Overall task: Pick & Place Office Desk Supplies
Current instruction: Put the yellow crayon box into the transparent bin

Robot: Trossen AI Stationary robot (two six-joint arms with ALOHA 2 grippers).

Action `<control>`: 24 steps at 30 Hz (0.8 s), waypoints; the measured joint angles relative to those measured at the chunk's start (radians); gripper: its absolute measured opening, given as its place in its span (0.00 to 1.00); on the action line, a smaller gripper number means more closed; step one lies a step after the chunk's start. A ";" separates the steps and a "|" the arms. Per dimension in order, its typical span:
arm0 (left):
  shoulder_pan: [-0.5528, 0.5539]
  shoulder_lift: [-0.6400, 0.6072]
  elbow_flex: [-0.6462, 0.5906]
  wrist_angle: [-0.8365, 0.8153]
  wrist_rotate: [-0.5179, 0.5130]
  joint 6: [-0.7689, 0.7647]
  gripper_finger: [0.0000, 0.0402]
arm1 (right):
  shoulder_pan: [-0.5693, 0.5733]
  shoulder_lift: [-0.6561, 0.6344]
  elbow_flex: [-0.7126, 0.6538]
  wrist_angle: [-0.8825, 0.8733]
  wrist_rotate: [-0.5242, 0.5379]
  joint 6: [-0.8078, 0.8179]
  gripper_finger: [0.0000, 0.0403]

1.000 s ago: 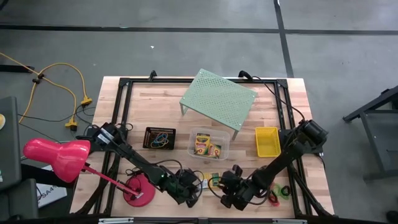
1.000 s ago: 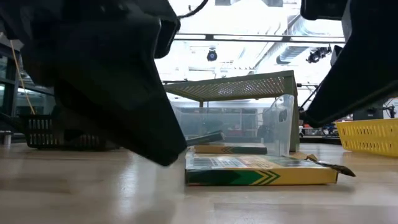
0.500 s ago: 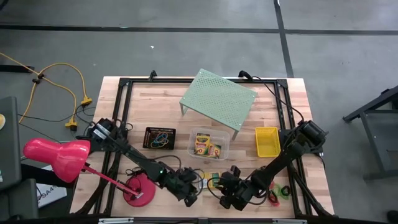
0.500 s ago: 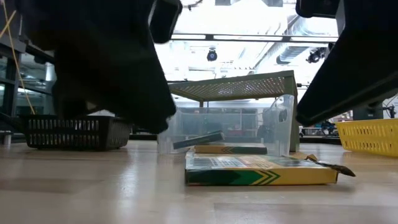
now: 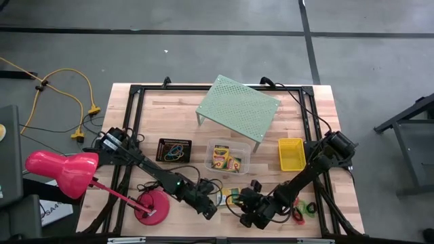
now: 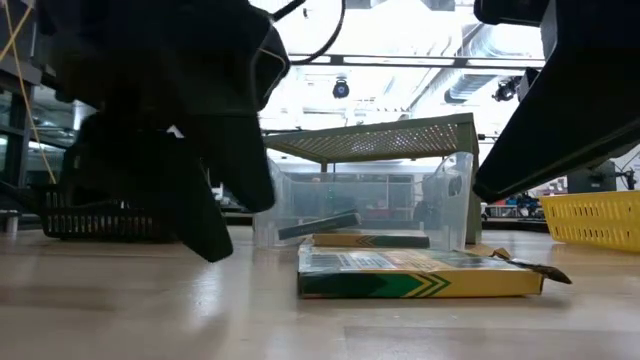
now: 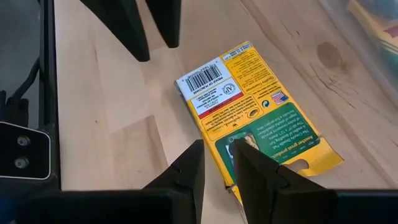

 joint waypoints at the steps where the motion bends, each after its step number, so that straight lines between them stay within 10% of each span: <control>1: 0.006 0.000 0.000 0.002 0.007 -0.007 0.45 | 0.000 0.000 0.000 0.000 0.000 -0.001 0.18; 24: -0.009 0.001 -0.051 0.149 -0.100 -0.016 0.48 | 0.000 0.000 0.000 -0.001 0.000 -0.020 0.18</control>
